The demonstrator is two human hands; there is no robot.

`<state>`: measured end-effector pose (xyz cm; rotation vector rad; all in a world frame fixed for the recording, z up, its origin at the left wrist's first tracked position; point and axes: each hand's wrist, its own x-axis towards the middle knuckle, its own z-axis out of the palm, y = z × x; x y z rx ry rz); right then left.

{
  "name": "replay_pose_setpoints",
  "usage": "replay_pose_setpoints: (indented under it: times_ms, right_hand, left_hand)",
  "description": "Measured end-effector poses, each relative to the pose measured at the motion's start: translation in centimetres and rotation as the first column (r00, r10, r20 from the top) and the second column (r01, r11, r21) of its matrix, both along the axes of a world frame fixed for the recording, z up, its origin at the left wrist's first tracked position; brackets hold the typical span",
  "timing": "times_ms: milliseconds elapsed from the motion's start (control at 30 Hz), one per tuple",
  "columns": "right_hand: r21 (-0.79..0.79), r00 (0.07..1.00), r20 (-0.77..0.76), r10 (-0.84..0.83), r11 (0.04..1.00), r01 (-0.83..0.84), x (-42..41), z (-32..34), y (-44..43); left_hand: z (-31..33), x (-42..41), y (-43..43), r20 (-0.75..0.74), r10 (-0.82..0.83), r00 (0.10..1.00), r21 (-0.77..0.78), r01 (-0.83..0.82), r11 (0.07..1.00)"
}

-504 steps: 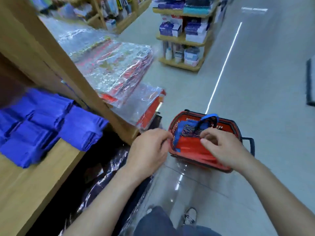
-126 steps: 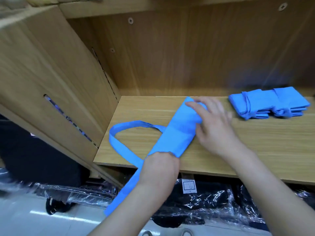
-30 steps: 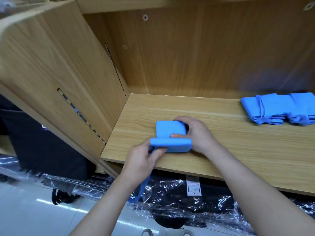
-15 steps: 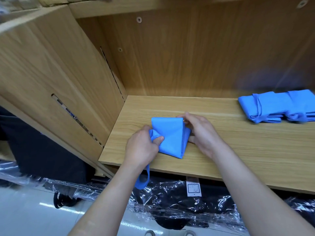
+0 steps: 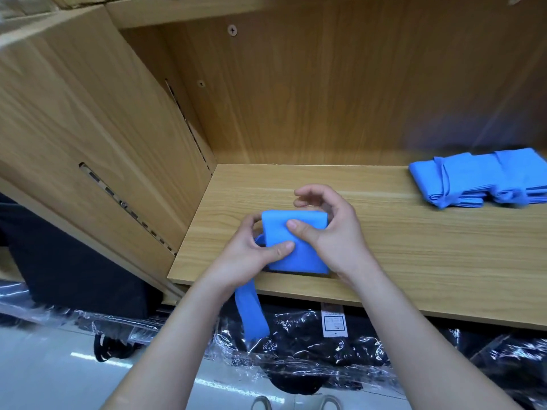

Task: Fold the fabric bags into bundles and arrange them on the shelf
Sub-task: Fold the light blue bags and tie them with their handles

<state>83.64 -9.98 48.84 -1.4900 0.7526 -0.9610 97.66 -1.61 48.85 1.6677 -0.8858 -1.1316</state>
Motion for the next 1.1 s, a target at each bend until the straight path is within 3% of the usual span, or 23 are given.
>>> replay_pose_setpoints:
  times_ms: [100,167,267,400,500,633,767,833,867,933,967,1000,1033,1067,1100]
  right_hand:
    - [-0.19,0.999,-0.009,0.053,0.98,-0.054,-0.6,1.1,1.0]
    - [-0.239,0.998,-0.031,0.063,0.969,-0.069,-1.2,1.4,1.2]
    - [-0.106,0.998,-0.036,0.061,0.992,-0.064,-1.8,1.8,1.2]
    - [0.031,0.947,0.141,-0.29,0.957,0.289,-1.3,2.0,1.4]
    - [0.086,0.9,0.178,-0.398,0.917,0.389,-1.5,1.8,1.1]
    - [0.063,0.884,0.252,-0.395,0.918,0.392,-2.1,1.7,1.2]
    - [-0.045,0.895,0.267,-0.357,0.923,0.382,-2.4,1.5,1.5]
    - [-0.111,0.905,0.259,-0.338,0.92,0.376,-2.6,1.7,1.9]
    - [-0.172,0.916,0.225,-0.332,0.912,0.373,-2.7,1.8,2.0]
    - [-0.274,0.938,0.005,-0.345,0.902,0.333,-3.1,1.7,2.0]
    - [-0.23,0.939,-0.135,-0.316,0.932,0.281,-3.5,1.7,1.8]
    - [-0.086,0.942,-0.239,-0.234,0.972,0.219,-3.9,2.0,1.7]
    - [0.161,0.97,-0.217,-0.11,0.976,0.147,-4.3,2.7,1.8]
    - [0.407,0.993,-0.115,0.008,0.913,0.04,-4.5,3.0,1.8]
    - [0.54,0.998,-0.011,0.055,0.84,-0.04,-4.8,3.2,2.1]
  left_hand:
    - [1.7,0.1,0.2,-0.13,-0.136,0.982,-0.125,0.12,0.985]
    - [2.2,-0.1,0.4,-0.143,-0.077,0.987,-0.214,0.045,0.976]
    - [2.1,-1.0,0.2,0.019,0.077,0.997,-0.329,-0.067,0.942]
    - [2.1,-4.4,0.1,0.109,0.162,0.981,-0.387,-0.109,0.915]
    - [2.2,-6.0,0.8,0.164,0.116,0.98,-0.389,-0.044,0.92]
    - [3.6,-6.9,1.4,0.288,0.029,0.957,-0.343,0.075,0.937]
    - [4.4,-7.0,1.5,0.552,0.008,0.834,-0.256,0.16,0.953]
    - [4.3,-7.0,1.6,0.627,0.062,0.777,-0.291,0.159,0.943]
    - [4.1,-6.9,1.7,0.667,0.111,0.737,-0.329,0.157,0.931]
    - [3.9,-6.1,1.7,0.776,0.229,0.588,-0.401,0.18,0.898]
    - [3.7,-5.6,1.7,0.819,0.296,0.491,-0.44,0.206,0.874]
    - [3.4,-5.3,1.8,0.843,0.359,0.401,-0.478,0.252,0.841]
    - [3.1,-5.2,1.8,0.848,0.41,0.337,-0.512,0.32,0.797]
    - [2.8,-5.3,1.7,0.846,0.441,0.3,-0.531,0.394,0.751]
    - [2.6,-5.7,1.6,0.845,0.457,0.278,-0.535,0.457,0.711]
